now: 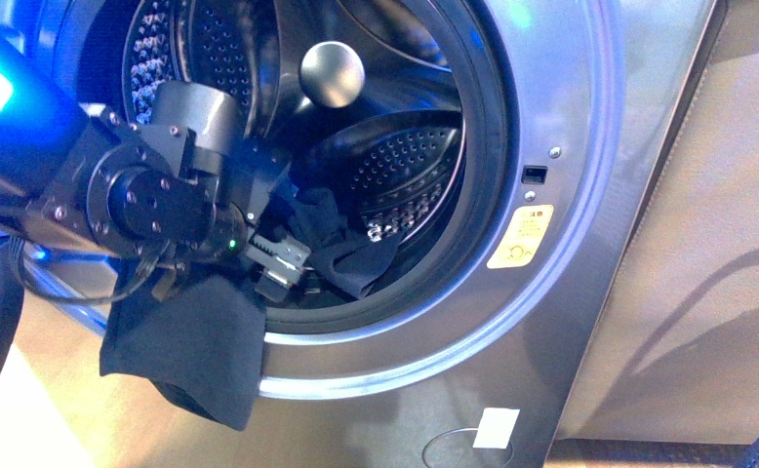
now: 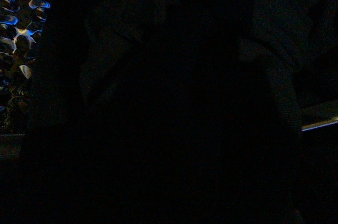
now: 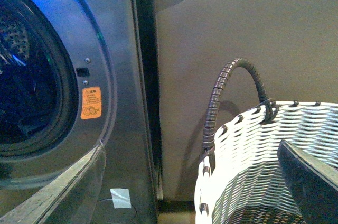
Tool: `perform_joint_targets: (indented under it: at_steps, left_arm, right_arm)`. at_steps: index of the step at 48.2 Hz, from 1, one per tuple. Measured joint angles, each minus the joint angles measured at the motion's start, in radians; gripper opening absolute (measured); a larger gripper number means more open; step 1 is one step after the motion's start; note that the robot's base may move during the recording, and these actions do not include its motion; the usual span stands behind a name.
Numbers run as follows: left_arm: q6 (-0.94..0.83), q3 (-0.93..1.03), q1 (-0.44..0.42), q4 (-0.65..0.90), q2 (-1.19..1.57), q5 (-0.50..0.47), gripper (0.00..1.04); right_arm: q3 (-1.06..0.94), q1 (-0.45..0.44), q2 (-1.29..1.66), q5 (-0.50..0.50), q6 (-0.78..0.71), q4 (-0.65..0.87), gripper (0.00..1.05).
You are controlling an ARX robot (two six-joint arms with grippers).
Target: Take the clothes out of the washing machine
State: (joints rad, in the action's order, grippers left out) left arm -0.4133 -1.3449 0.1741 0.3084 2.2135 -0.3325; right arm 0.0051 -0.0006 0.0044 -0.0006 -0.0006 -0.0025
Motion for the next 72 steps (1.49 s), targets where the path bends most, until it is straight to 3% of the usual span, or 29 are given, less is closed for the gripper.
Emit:
perform_joint_targets:
  at_steps: [27,32,58,72]
  left_arm:
    - [0.027,-0.003,-0.013,-0.015,0.001,-0.016,0.24]
    - [0.040,0.008,-0.005,-0.013,-0.002,-0.016,0.16]
    - [0.105,0.322,0.089,0.200,-0.195,0.119,0.14]
    - [0.165,0.523,0.117,0.291,-0.446,0.251,0.14]
  right_arm:
    - [0.000,0.000,0.000,0.000,0.000,0.000,0.97]
    - [0.000,0.000,0.000,0.000,0.000,0.000,0.97]
    - [0.000,0.000,0.000,0.000,0.000,0.000,0.97]
    - [0.000,0.000,0.000,0.000,0.000,0.000,0.97]
